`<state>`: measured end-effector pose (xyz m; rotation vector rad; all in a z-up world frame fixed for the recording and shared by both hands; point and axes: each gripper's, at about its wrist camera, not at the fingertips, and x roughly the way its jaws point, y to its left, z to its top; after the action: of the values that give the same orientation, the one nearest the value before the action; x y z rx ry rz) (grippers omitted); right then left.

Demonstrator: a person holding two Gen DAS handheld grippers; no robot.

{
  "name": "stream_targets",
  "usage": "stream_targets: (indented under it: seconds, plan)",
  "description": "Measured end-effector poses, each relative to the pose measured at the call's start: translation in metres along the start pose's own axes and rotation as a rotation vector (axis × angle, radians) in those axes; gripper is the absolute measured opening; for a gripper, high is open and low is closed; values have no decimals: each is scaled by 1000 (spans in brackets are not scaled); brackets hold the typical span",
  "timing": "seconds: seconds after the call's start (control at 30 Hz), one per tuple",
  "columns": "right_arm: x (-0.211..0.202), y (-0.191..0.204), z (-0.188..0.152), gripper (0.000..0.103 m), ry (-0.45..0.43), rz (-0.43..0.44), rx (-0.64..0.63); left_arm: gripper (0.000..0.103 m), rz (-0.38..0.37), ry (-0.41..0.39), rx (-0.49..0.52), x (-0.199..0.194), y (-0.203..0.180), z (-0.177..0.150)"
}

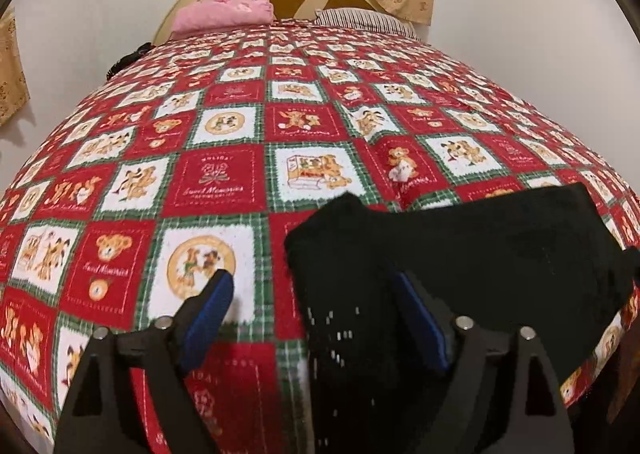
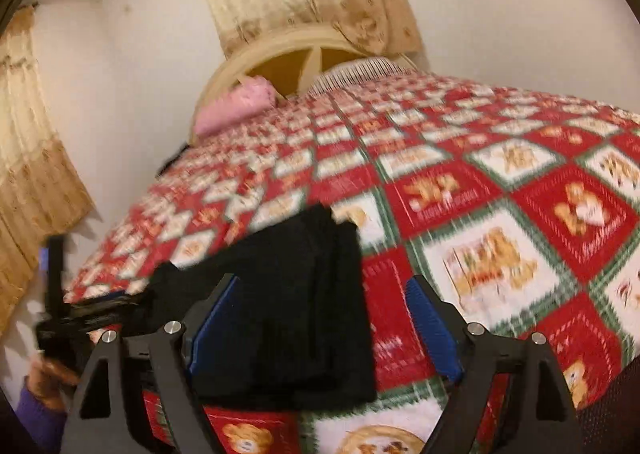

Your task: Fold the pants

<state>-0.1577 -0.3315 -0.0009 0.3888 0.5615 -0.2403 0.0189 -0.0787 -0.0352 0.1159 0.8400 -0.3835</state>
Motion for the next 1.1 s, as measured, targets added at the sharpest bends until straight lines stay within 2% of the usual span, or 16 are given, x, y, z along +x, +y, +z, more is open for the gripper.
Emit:
stream_targets:
  seconds: [0.13, 0.3, 0.4, 0.6, 0.7, 0.87, 0.97, 1.03, 1.1]
  plan:
    - [16, -4, -13, 85, 49, 39, 48, 92, 20, 3, 8, -2, -2, -6]
    - [16, 7, -21, 85, 41, -9, -49, 94, 8, 18, -23, 0, -1, -11]
    - [15, 9, -23, 85, 42, -21, -58, 94, -11, 31, -53, 0, 1, -13]
    - [8, 5, -30, 85, 36, 5, -33, 94, -112, 41, -109, -9, 6, -20]
    - [4, 5, -34, 85, 55, 46, -1, 94, -201, 88, -184, -3, 9, -27]
    - [2, 17, -37, 85, 107, 91, -24, 94, -214, 92, -147, -5, -3, -27]
    - [-1, 9, -36, 85, 94, 99, 25, 94, -212, 87, -138, -6, -5, -29]
    - [-11, 1, -31, 85, 39, 73, 82, 95, -214, 85, -136, -5, -3, -29]
    - [-16, -4, -24, 85, 15, 65, 82, 97, -217, 80, -144, -4, -3, -30]
